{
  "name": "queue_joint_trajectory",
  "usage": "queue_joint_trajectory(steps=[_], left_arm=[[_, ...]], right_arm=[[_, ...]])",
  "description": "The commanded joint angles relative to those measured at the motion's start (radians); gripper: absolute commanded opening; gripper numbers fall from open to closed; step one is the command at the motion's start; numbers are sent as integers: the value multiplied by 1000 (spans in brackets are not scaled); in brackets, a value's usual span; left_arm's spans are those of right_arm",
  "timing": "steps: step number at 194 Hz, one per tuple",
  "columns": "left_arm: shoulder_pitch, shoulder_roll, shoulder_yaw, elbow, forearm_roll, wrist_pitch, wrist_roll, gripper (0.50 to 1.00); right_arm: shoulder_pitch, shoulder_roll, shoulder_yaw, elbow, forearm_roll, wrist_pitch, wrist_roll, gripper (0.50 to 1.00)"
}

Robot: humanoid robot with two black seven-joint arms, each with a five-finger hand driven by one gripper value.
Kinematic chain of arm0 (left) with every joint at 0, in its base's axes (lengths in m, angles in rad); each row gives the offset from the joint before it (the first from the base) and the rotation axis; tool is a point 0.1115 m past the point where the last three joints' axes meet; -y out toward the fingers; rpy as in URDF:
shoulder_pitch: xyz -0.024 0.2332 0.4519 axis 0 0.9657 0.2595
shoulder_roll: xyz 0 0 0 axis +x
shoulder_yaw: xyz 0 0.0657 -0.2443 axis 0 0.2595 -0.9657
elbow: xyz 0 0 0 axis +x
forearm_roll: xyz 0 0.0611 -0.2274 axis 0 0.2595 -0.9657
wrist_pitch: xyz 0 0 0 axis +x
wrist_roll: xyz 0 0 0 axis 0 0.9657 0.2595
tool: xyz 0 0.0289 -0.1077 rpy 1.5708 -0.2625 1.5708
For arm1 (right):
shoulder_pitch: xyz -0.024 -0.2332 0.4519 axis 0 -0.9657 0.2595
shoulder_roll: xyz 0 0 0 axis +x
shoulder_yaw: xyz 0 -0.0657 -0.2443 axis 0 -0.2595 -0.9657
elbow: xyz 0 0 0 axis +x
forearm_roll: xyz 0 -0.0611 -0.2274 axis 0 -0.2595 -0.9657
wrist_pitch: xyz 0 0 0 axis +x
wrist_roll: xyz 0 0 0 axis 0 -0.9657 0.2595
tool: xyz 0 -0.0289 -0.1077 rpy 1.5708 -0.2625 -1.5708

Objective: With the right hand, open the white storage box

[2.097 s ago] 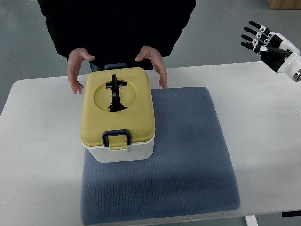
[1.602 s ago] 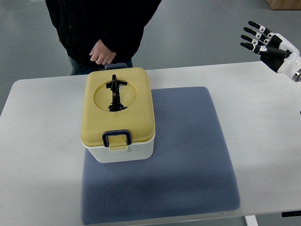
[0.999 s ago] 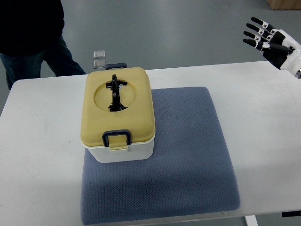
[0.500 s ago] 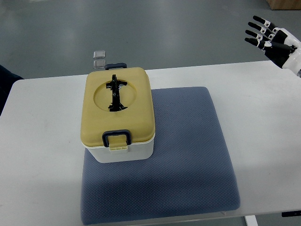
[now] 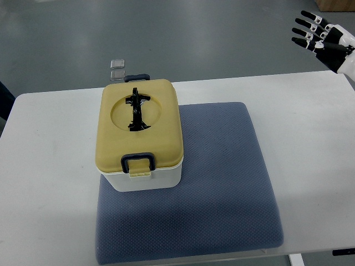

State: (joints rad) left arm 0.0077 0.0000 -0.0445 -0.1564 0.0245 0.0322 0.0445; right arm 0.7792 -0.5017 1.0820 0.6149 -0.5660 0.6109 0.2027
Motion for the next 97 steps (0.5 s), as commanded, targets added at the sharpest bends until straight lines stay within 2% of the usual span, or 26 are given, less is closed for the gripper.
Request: queue_joint_trajectory(steps=[1, 52, 89, 97], left_arm=[[0, 0, 0, 0, 0, 0, 0, 1000], [0, 0, 0, 0, 0, 0, 0, 1000], [0, 0, 0, 0, 2, 0, 0, 1000], [0, 0, 0, 0, 2, 0, 0, 1000]], right_arm=[[41, -26, -60, 2, 1, 0, 14, 928], [247, -107, -359, 37, 0, 0, 156, 926], [396, -170, -570, 166, -3, 0, 218, 924], [430, -179, -619, 206, -11, -19, 227, 924]])
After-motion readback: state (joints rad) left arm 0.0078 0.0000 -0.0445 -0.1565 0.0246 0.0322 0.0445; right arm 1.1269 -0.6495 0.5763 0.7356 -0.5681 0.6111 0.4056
